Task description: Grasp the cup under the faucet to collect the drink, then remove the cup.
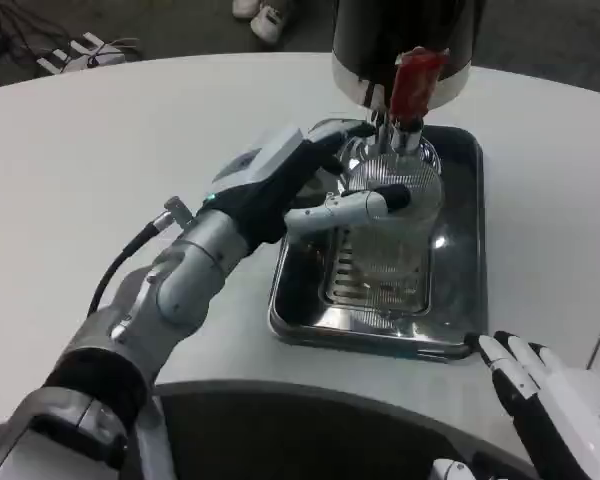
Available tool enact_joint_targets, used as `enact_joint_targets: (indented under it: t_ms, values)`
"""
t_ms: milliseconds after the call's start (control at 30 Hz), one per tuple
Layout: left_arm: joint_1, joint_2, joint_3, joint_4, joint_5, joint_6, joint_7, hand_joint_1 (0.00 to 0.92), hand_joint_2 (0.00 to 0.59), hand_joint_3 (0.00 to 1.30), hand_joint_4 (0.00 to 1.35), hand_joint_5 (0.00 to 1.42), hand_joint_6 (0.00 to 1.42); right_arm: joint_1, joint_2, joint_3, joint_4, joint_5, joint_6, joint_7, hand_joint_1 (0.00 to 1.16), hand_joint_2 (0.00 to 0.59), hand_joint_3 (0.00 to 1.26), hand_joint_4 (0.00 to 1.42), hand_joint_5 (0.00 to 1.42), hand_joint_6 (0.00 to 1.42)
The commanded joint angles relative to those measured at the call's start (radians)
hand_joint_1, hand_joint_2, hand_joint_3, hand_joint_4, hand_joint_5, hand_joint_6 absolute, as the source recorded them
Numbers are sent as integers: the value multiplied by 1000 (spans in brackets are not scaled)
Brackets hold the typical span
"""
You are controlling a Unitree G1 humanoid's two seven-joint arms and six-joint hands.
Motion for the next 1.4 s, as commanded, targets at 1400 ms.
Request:
enact_joint_targets:
  t_ms: [1400]
  values:
    - [-88, -43, 292, -233, -633, 157, -798, 0, 56, 221, 191, 318, 349, 4, 26, -3, 8, 14, -2, -40, 292, 405, 74, 0, 0, 176]
